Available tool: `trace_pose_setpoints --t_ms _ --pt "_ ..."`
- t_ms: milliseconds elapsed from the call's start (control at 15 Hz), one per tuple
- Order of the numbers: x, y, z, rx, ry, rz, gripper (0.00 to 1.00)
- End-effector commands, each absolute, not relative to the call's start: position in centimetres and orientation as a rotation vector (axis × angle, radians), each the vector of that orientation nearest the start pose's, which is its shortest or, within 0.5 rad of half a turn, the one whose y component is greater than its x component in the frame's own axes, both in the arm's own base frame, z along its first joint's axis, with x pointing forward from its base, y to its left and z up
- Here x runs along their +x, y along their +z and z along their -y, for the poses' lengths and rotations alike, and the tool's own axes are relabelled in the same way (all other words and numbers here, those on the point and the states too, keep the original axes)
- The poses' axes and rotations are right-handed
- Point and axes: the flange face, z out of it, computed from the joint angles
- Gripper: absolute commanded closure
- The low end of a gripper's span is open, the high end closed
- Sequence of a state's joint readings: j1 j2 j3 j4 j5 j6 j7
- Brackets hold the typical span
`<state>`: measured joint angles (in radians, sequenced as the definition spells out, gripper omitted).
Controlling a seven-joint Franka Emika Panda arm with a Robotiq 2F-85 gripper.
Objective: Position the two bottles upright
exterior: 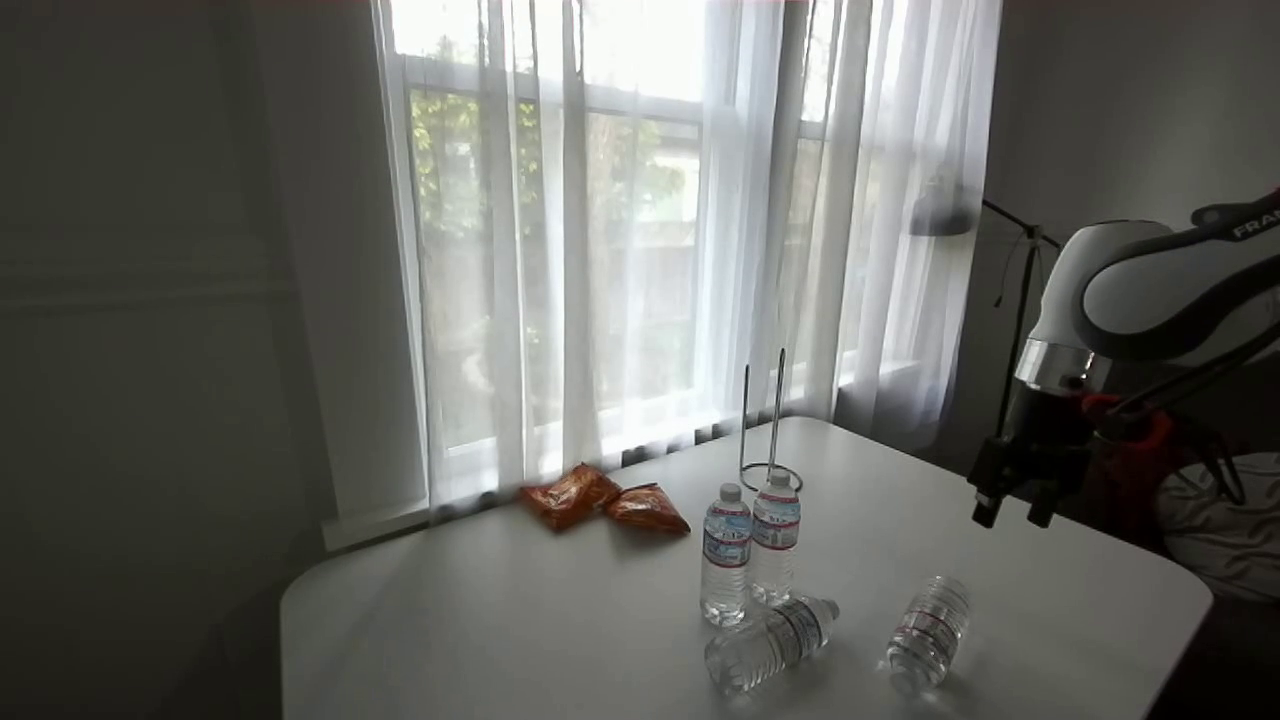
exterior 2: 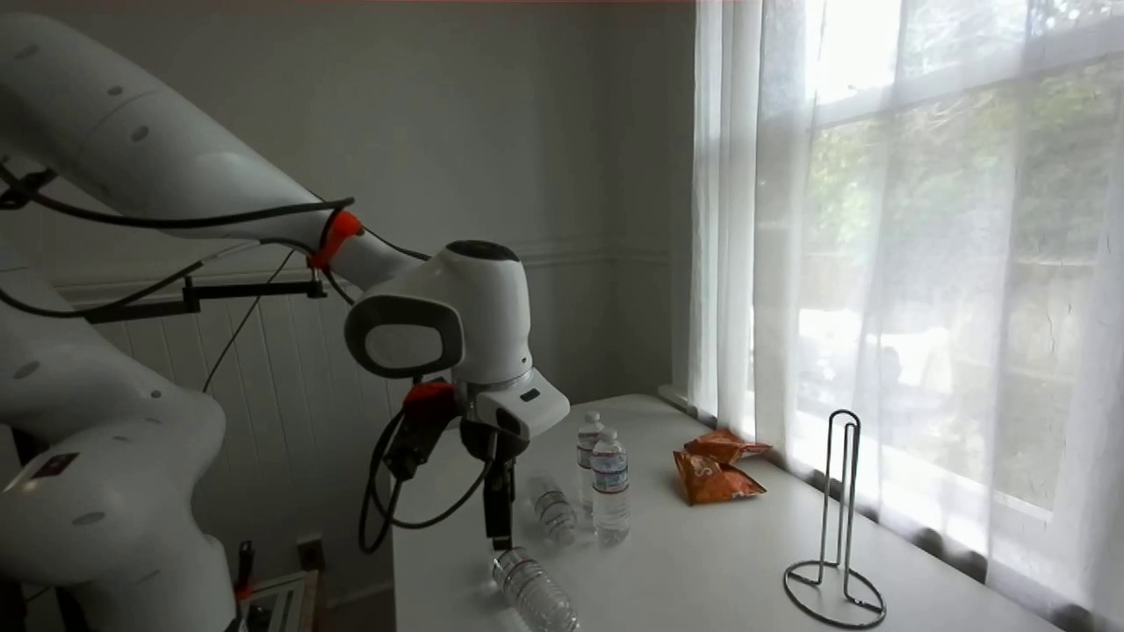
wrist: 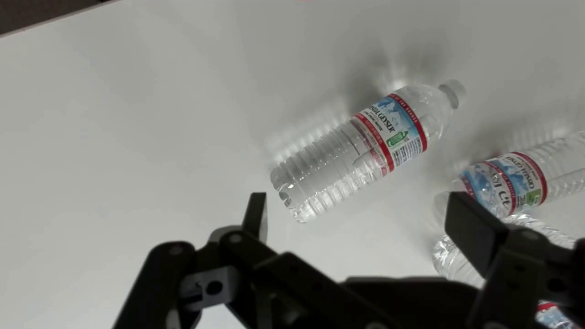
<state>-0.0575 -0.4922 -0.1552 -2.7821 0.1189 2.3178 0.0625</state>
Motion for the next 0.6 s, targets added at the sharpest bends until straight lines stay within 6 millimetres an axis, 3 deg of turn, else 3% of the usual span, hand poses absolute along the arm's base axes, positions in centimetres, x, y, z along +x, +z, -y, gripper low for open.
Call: trace_pose_setpoints --t_ms 0,200,533 --pt "35.1 35.4 6.9 -2.939 -0.045 -0.502 0.00" --pt "35.8 35.1 3.6 -3.003 -0.013 -0.535 0.00" --pt "35.9 33.2 -1.5 -3.122 0.036 -0.868 0.00"
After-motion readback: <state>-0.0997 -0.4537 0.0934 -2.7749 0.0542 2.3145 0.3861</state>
